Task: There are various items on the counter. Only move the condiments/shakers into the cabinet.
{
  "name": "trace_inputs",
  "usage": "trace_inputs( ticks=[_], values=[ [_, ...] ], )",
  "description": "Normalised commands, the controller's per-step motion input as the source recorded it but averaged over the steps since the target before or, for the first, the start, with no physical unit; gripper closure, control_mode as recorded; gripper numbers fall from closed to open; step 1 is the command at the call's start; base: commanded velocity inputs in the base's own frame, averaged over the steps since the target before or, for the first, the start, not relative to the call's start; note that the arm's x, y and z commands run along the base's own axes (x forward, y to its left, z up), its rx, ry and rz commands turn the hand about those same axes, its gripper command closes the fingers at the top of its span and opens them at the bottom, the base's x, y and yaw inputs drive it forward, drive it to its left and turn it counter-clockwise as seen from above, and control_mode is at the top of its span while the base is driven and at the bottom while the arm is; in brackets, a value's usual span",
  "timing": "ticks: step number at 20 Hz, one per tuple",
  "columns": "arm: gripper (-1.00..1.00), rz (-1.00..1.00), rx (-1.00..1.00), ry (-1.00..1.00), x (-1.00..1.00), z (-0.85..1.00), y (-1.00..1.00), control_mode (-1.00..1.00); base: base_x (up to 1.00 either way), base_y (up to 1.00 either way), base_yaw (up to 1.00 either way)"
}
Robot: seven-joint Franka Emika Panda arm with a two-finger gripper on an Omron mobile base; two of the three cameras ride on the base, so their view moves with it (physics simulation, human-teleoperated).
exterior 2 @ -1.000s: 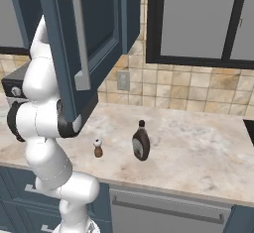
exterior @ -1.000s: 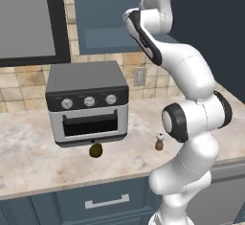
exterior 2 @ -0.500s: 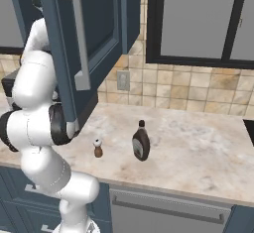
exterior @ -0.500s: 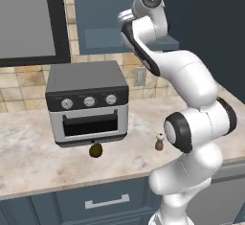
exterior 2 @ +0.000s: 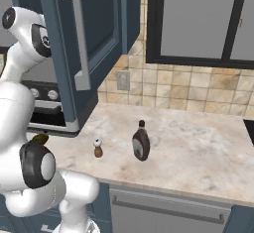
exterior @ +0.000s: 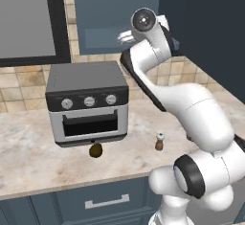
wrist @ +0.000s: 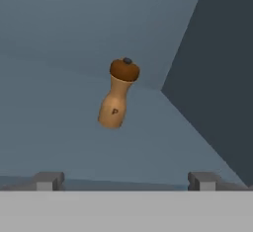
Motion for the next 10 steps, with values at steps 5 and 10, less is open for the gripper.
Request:
trace_inputs(
  ticks=[5,10],
  values=[
    [-1.00,-0.23,0.03,0.39,-1.00,-0.68,0.00,-1.00,0.00,0.00,0.00],
    [-1.00,-0.11,0.02,0.44,-0.99,-1.00,-0.07,-1.00,0.00,0.00,0.00]
  ],
)
